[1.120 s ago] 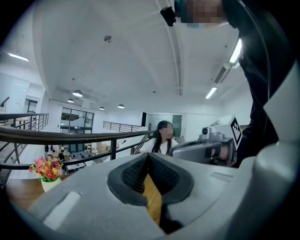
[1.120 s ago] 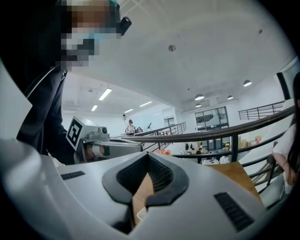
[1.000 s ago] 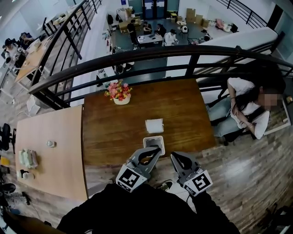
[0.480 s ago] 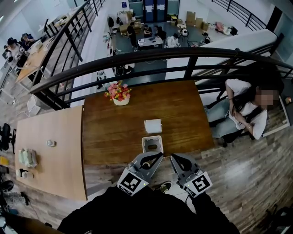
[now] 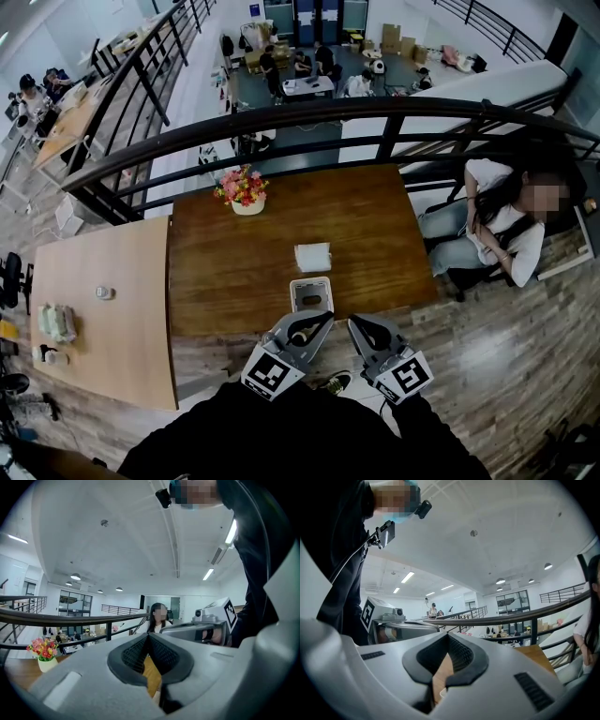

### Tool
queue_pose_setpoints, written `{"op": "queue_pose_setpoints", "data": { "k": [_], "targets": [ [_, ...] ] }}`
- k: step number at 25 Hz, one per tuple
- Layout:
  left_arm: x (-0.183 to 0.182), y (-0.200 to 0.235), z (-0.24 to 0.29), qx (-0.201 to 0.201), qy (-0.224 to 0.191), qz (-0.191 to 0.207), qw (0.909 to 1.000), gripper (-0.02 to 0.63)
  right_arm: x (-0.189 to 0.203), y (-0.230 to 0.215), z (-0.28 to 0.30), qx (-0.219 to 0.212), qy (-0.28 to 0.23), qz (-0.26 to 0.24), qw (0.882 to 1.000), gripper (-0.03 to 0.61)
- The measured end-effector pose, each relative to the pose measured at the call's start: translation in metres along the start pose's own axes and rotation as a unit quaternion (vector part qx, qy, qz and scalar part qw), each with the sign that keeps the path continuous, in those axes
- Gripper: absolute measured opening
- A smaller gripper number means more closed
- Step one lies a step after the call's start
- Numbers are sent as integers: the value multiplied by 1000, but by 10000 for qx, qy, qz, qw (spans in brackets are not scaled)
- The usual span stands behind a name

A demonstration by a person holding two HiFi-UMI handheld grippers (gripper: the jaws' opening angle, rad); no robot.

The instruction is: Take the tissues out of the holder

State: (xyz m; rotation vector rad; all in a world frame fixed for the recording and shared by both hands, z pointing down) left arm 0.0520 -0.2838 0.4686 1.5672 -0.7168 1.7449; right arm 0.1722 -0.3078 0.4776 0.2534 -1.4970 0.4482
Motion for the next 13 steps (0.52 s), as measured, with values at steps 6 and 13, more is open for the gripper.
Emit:
{"op": "queue_pose_setpoints", "data": {
  "k": [6,13],
  "targets": [
    [-2,-1,0,-18,-17,-28,10000,9,-1,0,-1,2,31,-24,10000,2],
    [-1,-1,2,19,19,-34,10000,9,-1,0,0,-20,85,-45,10000,2]
  ]
}}
Point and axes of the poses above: the fingertips, and each gripper's own axes: z forward along the fingers, y to its left, x out of its underside, the point moved 6 cm from there along -z, backward along the fingers
